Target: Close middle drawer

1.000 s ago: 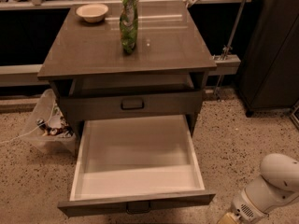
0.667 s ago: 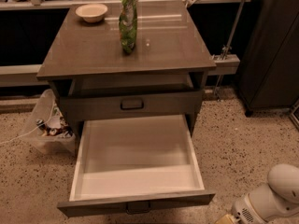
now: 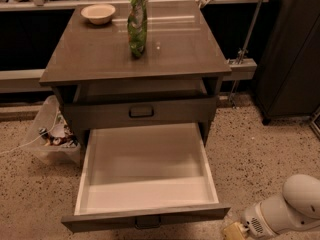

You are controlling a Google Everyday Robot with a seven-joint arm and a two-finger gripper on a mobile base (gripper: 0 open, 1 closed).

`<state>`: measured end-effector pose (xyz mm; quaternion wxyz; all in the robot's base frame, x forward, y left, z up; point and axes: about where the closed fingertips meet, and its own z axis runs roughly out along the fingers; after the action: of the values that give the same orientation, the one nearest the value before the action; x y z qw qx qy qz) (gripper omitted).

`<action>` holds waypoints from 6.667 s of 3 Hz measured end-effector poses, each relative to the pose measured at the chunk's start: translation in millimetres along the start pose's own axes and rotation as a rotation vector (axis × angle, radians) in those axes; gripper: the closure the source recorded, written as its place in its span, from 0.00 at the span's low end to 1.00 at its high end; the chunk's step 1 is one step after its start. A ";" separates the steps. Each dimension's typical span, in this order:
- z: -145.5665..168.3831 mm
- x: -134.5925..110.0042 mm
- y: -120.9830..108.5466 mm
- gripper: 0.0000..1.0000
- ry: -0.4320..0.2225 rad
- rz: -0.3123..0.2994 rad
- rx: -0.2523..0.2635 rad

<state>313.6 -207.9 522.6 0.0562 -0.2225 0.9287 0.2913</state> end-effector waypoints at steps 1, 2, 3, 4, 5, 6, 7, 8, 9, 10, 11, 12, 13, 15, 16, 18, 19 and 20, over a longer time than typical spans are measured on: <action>0.1 -0.1 0.1 1.00 0.000 0.000 0.000; 6.3 -9.0 5.8 1.00 0.007 -0.023 -0.016; 13.0 -20.9 15.5 1.00 0.014 -0.057 -0.028; 26.2 -31.1 28.1 1.00 0.031 -0.086 -0.054; 26.3 -31.1 28.0 1.00 0.031 -0.086 -0.054; 39.4 -35.7 20.5 1.00 0.043 -0.062 -0.061; 60.0 -45.7 16.4 1.00 0.060 -0.048 -0.077; 85.3 -35.2 -6.8 1.00 0.088 0.000 -0.049; 89.8 -34.5 -5.8 1.00 0.101 -0.002 -0.048; 97.4 -42.4 -7.1 1.00 0.104 0.006 -0.072; 103.8 -65.4 -5.9 1.00 0.078 0.008 -0.095; 103.8 -65.3 -5.9 1.00 0.078 0.008 -0.095; 106.4 -61.7 -7.0 1.00 0.086 0.016 -0.100; 124.3 -66.4 -20.7 1.00 0.099 0.074 -0.153; 128.0 -82.6 -20.2 1.00 0.072 0.074 -0.179; 121.7 -109.3 -15.8 1.00 0.017 0.054 -0.197; 124.7 -113.4 -19.7 1.00 0.010 0.071 -0.200; 125.8 -122.5 -23.2 1.00 0.003 0.082 -0.201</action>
Offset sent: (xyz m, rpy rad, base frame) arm 0.0132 0.0226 0.0012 0.0247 -0.0094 0.0537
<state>430.4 -107.0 435.6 0.0204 -0.1892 0.9032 0.3848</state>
